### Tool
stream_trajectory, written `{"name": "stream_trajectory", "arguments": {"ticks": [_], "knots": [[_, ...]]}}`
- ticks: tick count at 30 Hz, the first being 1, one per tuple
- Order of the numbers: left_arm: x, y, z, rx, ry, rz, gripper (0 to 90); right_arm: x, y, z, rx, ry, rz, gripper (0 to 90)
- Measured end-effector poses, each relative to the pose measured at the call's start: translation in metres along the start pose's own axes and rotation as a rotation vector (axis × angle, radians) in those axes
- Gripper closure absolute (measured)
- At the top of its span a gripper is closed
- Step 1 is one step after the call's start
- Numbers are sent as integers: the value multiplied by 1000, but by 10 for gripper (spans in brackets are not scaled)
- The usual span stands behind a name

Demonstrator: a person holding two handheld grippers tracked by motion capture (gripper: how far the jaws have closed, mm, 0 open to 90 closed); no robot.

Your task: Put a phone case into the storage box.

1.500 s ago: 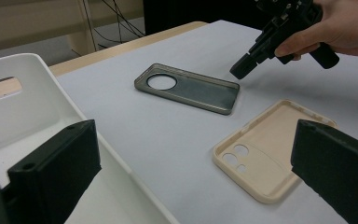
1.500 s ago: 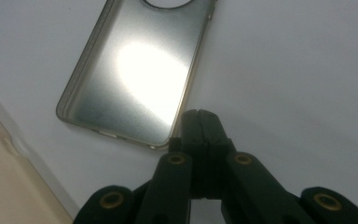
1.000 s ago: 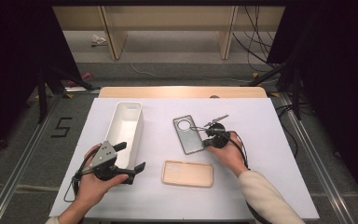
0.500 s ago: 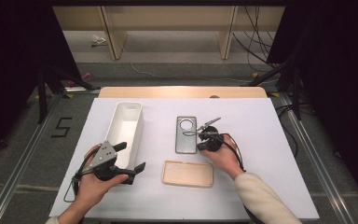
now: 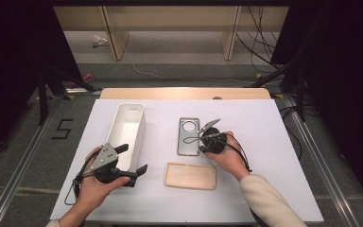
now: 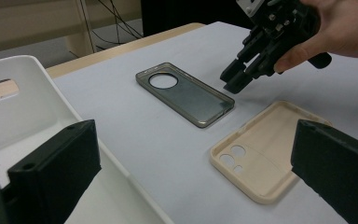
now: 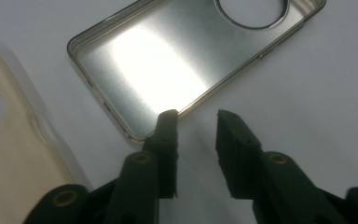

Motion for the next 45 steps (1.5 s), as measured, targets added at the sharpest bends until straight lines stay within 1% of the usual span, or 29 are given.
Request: {"name": "stream_trajectory", "arguments": {"ticks": [1,2,3,4,5,6,8,9,11,12,13,14,15,16,17,18,19,21,22,26,31,33,34,35,38,39,41,43,45], "knots": [[0,0,0,0,0,1,8,3,1,-1,27,-33,-2,605],[0,0,0,0,0,1,8,3,1,-1,27,-33,-2,605],[0,0,-1,1,-1,-1,8,8,5,0,98,-59,-5,484],[0,0,-1,1,-1,-1,8,10,7,1,122,-73,-9,455],[0,0,-1,1,-1,-1,8,10,7,1,122,-73,-9,455],[0,0,-1,0,-3,-1,9,14,12,2,182,-93,-16,388],[0,0,-1,0,-4,1,8,15,13,2,198,-92,-12,369],[-1,0,-1,-1,-5,2,8,17,17,4,237,-95,-9,320],[-1,0,-1,0,-4,2,8,18,18,5,247,-95,-10,319],[-1,0,-1,0,-4,1,9,18,20,8,292,-90,3,296],[-1,0,-1,0,-4,1,9,18,20,8,292,-90,3,296],[-1,0,-2,-1,-3,1,8,17,21,11,321,-90,24,276],[-1,0,-2,-1,-3,0,8,17,22,12,333,-88,33,273],[-1,0,-2,-1,-3,0,8,17,22,12,333,-88,33,273],[0,0,-2,-2,-3,0,8,15,24,15,356,-86,52,267],[0,0,-2,-2,-3,0,8,15,24,15,356,-86,52,267],[-1,0,-2,-2,-4,0,8,13,25,18,370,-85,71,267],[-1,0,-2,-2,-4,0,8,12,26,19,373,-82,70,266],[-1,0,-2,-2,-4,1,8,11,28,21,386,-81,84,263],[0,0,-2,-1,-6,-1,8,9,30,22,388,-76,98,264],[-1,0,-3,-1,-8,-1,8,6,31,23,415,-81,134,278],[-1,0,-3,0,-8,-2,8,4,32,25,436,-82,162,278],[-1,0,-3,0,-8,-2,8,4,32,25,436,-82,162,278],[-1,0,-3,0,-9,-2,8,1,32,26,461,-86,167,280],[-1,0,-3,0,-9,-2,8,-1,33,27,470,-88,179,282],[-1,0,-3,0,-10,-2,8,-3,34,29,485,-91,190,284],[-1,0,-3,0,-10,-2,8,-4,34,31,484,-89,195,287],[-1,0,-3,1,-11,-3,8,-7,36,34,505,-90,214,295],[-1,0,-3,-1,-12,-4,8,-10,38,36,517,-90,215,300]]}}
Point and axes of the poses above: each handheld gripper's, and its own axes: x roughly backward along the jaws, y roughly out of its top, z roughly to its left, the point moved 5 cm from there along -x, roughly forward along the jaws, and after that the axes turned 8 degrees about z, right-handed, at the moved point
